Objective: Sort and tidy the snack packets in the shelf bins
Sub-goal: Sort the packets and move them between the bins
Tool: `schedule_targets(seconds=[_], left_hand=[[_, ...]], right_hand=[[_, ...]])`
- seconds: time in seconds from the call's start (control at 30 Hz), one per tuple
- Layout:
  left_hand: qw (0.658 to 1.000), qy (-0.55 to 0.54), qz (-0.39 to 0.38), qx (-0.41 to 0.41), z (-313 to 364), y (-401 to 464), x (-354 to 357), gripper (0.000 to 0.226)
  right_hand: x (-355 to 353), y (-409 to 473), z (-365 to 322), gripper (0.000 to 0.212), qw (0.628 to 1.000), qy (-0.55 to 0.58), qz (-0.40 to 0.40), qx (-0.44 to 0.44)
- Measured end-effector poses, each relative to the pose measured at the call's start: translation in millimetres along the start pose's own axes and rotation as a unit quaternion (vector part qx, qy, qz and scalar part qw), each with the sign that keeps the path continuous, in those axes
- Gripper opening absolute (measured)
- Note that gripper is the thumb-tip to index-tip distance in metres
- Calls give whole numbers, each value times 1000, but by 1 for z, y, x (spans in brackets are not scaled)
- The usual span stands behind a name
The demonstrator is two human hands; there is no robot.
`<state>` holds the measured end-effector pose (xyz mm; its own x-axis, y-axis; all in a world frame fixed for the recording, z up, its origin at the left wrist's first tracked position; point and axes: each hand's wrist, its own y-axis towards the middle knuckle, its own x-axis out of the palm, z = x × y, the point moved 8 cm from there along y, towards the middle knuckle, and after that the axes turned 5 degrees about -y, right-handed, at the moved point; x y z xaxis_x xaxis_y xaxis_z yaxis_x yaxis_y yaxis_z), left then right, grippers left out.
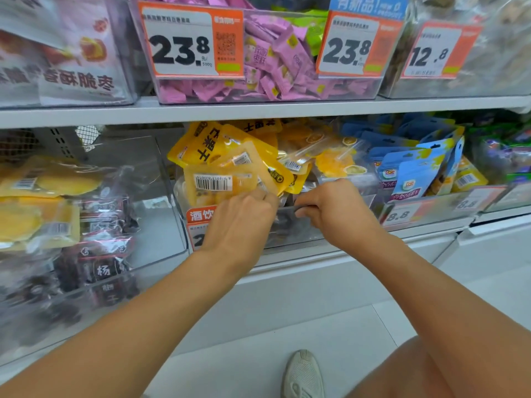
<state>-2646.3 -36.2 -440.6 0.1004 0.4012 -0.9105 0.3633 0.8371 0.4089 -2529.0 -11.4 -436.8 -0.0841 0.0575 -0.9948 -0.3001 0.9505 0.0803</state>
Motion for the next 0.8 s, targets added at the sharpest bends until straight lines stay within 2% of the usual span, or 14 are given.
schedule_targets(seconds=[0.07, 0.13, 0.23, 0.33, 0.47, 0.57, 0.63, 0.7, 0.8], left_hand=[[1000, -23, 10, 11, -3, 1, -8, 19], [999, -32, -13, 21, 0, -6, -7, 17], [999, -17, -32, 27, 20, -24, -13, 40], [997, -54, -40, 38, 43, -49, -12, 45], [995, -66, -53, 61, 56, -64, -23, 62], [995, -58, -43, 70, 58, -66, -27, 52], [996, -57, -24, 65, 59, -67, -29, 30], [993, -108, -20, 45, 52, -67, -34, 7], [968, -230, -51, 82, 49, -67, -41, 14]], right_hand=[[-9, -4, 1, 24, 1000, 21, 9, 3], [-9, -14, 0, 23, 1000, 26, -10, 2], [-1, -37, 0, 17, 999, 32, -17, -7], [3, -65, 6, 14, 998, 60, 25, -20], [4, -93, 6, 20, 994, 80, 69, -40], [-2, -95, 4, 15, 994, 92, 44, -27], [-2, -94, 1, 12, 998, 56, 5, -9], [-5, -95, -2, 11, 999, 50, -7, 9], [-16, -97, -3, 16, 999, 38, -9, 30]])
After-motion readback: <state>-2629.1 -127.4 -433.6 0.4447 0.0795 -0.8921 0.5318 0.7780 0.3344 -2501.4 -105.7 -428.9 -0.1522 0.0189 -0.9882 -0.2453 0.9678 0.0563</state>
